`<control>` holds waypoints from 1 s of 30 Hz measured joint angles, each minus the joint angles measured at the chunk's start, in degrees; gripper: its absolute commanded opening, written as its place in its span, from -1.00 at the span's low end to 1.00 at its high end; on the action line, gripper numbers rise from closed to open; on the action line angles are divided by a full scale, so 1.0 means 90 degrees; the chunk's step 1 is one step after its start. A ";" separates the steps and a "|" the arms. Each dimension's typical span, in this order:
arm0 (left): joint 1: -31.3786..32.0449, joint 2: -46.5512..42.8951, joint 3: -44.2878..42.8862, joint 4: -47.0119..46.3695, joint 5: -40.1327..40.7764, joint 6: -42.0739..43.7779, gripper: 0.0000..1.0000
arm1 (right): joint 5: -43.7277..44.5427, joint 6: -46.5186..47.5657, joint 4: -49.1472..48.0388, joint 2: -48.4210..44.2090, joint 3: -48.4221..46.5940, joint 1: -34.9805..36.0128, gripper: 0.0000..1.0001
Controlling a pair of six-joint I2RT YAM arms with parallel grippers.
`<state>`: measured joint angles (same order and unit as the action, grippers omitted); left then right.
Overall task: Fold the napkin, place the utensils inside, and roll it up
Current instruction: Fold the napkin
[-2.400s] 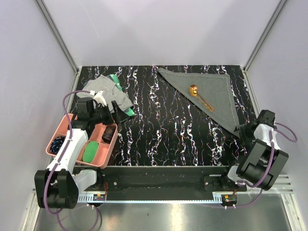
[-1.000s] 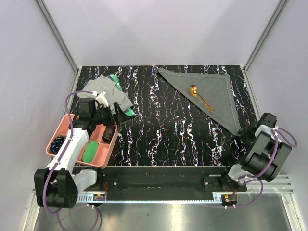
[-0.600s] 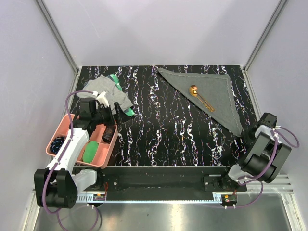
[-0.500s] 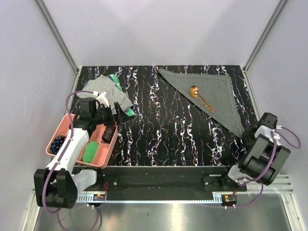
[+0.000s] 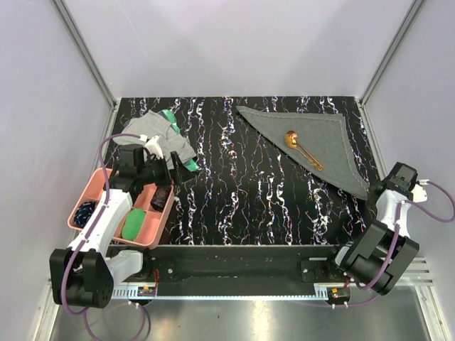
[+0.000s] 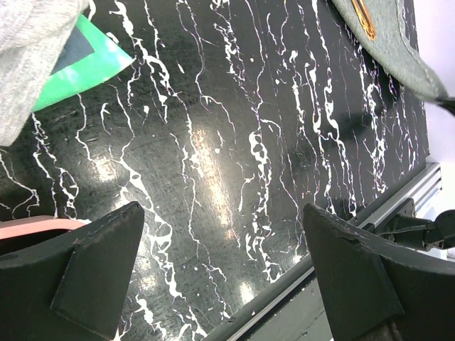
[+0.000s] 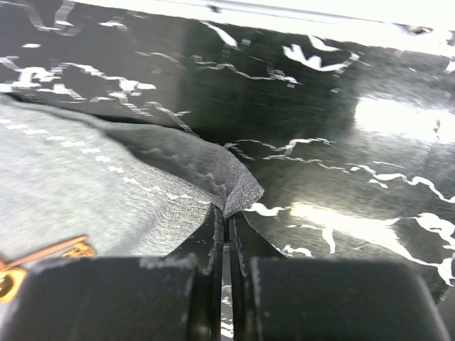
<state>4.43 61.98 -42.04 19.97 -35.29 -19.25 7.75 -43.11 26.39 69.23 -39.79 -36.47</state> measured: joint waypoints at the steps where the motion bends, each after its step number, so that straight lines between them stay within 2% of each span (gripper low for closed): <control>1: 0.0019 0.0000 0.0000 0.0000 0.0000 0.0000 0.92 | -0.0041 0.0005 -0.0017 -0.0053 -0.0029 0.0019 -1.00; 3: 0.0044 0.0000 0.0000 0.0000 0.0000 0.0000 0.92 | -0.0066 0.0010 -0.0073 -0.0107 -0.0083 0.0136 -1.00; 11: 0.0068 0.0000 0.0000 0.0000 0.0002 0.0000 0.92 | 0.0379 0.0160 -0.0481 0.0350 -0.0998 0.2142 -1.00; 23: 0.0068 0.0000 0.0000 0.0002 0.0019 0.0000 0.92 | 0.0804 0.0469 -0.1234 0.2470 -0.2754 0.4216 -1.00; 30: 0.0068 0.0000 0.0000 0.0007 0.0024 0.0002 0.92 | 0.0806 0.0644 -0.1491 0.3728 -0.3779 0.5037 -1.00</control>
<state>5.04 61.98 -42.04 20.03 -35.07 -19.22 15.00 -37.32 12.97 102.78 -73.80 8.86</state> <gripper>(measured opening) 0.961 0.014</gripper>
